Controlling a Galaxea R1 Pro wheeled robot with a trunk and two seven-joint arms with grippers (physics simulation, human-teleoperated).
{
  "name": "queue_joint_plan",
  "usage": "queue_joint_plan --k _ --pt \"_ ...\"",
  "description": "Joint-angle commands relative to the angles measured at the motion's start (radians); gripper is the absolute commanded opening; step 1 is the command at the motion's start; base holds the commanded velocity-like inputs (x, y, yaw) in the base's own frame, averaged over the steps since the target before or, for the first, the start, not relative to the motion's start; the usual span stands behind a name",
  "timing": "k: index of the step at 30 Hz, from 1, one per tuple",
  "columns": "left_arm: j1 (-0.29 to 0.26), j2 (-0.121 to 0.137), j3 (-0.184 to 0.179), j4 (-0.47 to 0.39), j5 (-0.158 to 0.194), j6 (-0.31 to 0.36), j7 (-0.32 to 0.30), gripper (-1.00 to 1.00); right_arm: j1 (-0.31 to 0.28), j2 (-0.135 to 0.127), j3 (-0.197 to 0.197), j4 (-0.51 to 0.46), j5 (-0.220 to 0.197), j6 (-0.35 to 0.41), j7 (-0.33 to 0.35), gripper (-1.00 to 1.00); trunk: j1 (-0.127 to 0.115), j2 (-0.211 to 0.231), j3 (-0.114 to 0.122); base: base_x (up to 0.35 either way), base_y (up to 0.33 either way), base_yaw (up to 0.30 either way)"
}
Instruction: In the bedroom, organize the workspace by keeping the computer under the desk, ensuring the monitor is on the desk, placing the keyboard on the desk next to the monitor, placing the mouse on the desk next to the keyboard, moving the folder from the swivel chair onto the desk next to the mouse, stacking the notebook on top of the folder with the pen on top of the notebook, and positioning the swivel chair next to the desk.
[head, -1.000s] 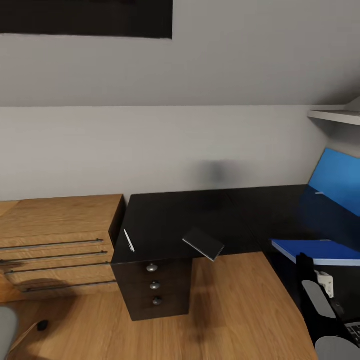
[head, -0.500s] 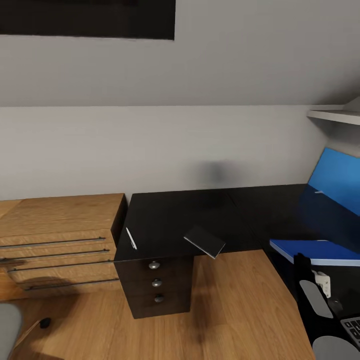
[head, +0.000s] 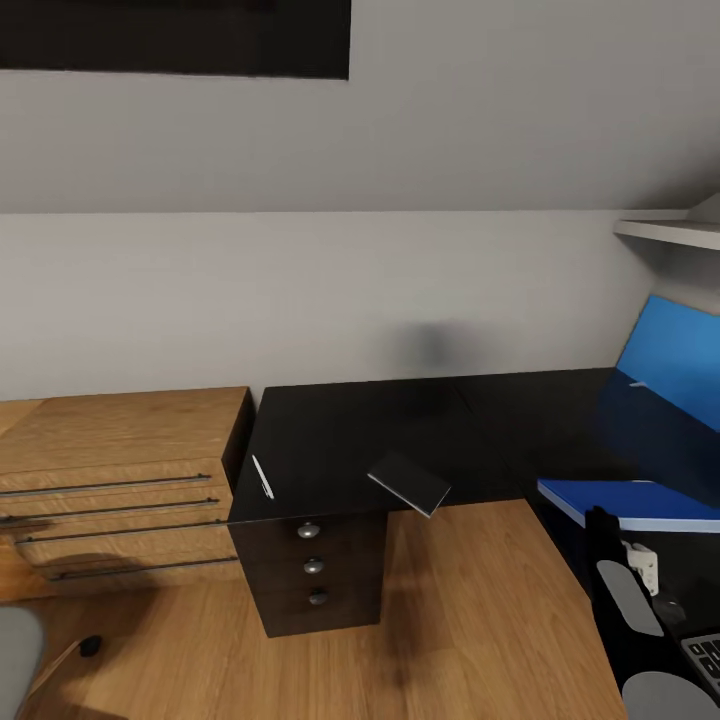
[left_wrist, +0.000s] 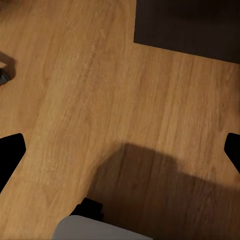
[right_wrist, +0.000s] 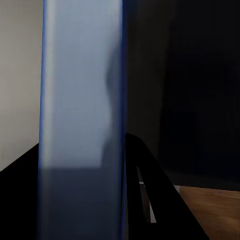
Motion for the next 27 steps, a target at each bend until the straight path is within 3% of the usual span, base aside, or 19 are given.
queue_joint_plan --k 1,6,7,27 --pt "-0.001 0.000 -0.009 0.000 0.005 -0.003 0.008 1.00 0.000 0.000 0.002 -0.001 -0.009 -0.004 -0.003 -1.00 0.000 -0.001 -0.001 0.000 0.000 0.000" --pt "0.000 0.000 -0.009 0.000 0.005 -0.003 0.010 1.00 0.000 -0.002 0.002 -0.001 -0.008 -0.004 -0.004 -1.00 0.000 -0.001 -0.001 0.000 0.000 0.000" --pt "0.000 0.000 -0.009 0.000 0.005 -0.003 0.010 1.00 0.000 -0.001 0.002 -0.001 -0.008 -0.004 -0.004 1.00 0.000 -0.001 -0.001 0.000 0.000 0.000" --pt "-0.001 0.000 -0.007 0.000 0.005 -0.005 0.012 1.00 0.000 -0.002 0.002 -0.003 -0.007 -0.003 -0.004 1.00 0.000 -0.001 -0.001 -0.031 -0.013 0.000"
